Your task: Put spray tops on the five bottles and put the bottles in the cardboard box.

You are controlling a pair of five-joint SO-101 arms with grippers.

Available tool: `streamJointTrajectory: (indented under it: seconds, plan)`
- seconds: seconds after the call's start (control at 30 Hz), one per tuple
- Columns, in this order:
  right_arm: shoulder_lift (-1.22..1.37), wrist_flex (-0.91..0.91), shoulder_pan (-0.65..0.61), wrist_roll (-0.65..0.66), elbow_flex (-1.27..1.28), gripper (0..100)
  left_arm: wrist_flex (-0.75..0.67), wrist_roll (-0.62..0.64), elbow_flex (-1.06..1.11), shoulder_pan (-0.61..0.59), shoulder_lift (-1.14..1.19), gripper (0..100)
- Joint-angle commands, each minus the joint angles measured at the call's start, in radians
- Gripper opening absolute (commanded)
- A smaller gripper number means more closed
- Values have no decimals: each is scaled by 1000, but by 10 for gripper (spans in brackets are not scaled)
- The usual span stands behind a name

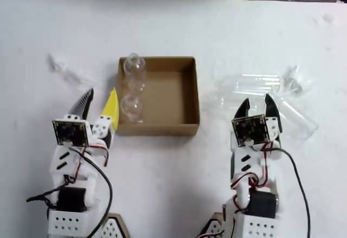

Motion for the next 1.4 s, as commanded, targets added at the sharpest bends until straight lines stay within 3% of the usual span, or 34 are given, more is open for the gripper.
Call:
streamJointTrajectory:
  seconds: [0.0, 0.27, 0.5, 0.73, 1.0, 1.1, 1.27, 1.37]
  plan:
    - [127, 67, -15, 18, -219, 140, -5, -12, -3, 15, -8, 176]
    - [791, 295, -42, 95, -802, 140, 2, -12, -3, 15, -8, 176]
    - [1251, 651, -191, 503, -1214, 141, 2, -12, -3, 16, -8, 176]
    - [1649, 880, -239, 666, -1540, 145, 2, -12, -3, 31, -8, 176]
    - [1914, 1004, -274, 666, -1803, 146, 2, -12, -3, 28, -8, 176]
    - [1966, 1029, -291, 667, -1826, 150, 2, -12, -3, 25, -8, 176]
    - [2032, 1021, -294, 667, -1829, 243, 2, -12, -3, 24, -8, 176]
    - [2060, 1020, -282, 690, -1829, 234, 2, -12, -3, 27, -8, 176]
